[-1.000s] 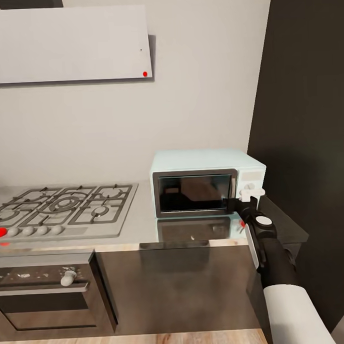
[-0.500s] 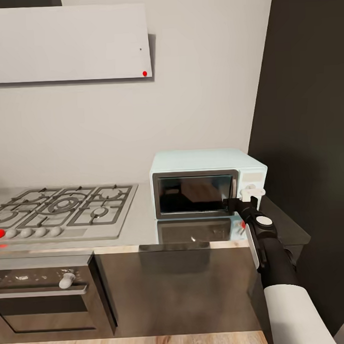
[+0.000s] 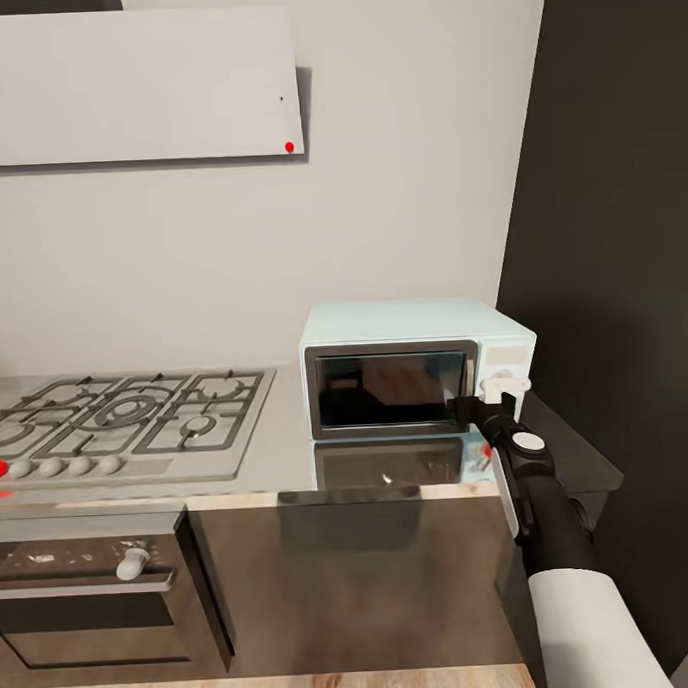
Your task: In the kitchen, take the popcorn bag from the countertop, put it into the microwave, and heat it until the popcorn is cooked so the cooked popcorn ends up inside the bag.
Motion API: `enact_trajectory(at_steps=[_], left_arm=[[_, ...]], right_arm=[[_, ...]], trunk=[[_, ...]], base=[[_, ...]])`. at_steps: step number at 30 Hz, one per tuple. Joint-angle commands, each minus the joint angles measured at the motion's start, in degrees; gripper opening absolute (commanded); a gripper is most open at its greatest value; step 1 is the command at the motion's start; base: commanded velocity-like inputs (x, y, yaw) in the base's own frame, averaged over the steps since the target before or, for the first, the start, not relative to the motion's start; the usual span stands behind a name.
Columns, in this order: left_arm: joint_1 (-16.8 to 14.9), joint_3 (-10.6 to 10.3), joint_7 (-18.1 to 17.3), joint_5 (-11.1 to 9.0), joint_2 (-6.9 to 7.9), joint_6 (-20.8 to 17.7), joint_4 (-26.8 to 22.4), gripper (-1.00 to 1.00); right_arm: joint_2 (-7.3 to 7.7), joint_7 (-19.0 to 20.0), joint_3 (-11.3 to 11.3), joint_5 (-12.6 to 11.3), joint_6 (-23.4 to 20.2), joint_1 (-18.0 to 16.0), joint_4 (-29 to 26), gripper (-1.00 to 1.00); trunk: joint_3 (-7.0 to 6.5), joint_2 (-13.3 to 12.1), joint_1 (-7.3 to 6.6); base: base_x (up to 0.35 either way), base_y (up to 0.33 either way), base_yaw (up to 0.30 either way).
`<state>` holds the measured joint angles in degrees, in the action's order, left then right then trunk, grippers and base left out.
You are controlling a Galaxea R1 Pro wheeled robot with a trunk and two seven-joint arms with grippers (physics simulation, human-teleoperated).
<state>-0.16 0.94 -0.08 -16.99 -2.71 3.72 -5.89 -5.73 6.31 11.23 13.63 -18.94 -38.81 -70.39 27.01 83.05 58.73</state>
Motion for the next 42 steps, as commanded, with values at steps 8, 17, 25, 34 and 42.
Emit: enact_trajectory(at_steps=[8, 17, 25, 34, 42], left_arm=[[-0.02, 0.09, -0.01, -0.24, -0.01, 0.15, 0.04, 1.0], [-0.02, 0.03, 0.01, -0.24, -0.01, 0.15, 0.06, 1.0], [-0.02, 0.04, -0.01, -0.24, -0.01, 0.15, 0.05, 1.0], [-0.02, -0.03, 0.02, -0.02, -0.27, 0.16, 0.03, 1.0], [-0.02, -0.09, 0.08, -0.15, -0.37, 0.06, -0.04, 1.0]], right_arm=[[0.04, 0.61, 0.2, 0.73, -0.31, -0.04, -0.1, 1.0], [0.11, 0.63, 0.2, 0.81, -0.75, -0.04, -0.1, -1.0], [0.28, 0.65, 0.2, 0.71, -0.84, -0.04, -0.1, -1.0], [0.29, 0.8, 0.18, 0.69, -0.72, -0.04, -0.04, -1.0], [0.29, 0.78, 0.2, 0.75, -0.66, -0.04, -0.09, -1.0]], trunk=[[0.06, 0.03, 0.0], [0.06, 0.03, 0.0], [0.06, 0.03, 0.0], [0.06, 0.03, 0.0], [0.06, 0.03, 0.0]], base=[[0.0, 0.0, 0.0], [0.0, 0.0, 0.0], [0.0, 0.0, 0.0], [-0.016, 0.0, 0.0], [-0.231, 0.071, 0.0]])
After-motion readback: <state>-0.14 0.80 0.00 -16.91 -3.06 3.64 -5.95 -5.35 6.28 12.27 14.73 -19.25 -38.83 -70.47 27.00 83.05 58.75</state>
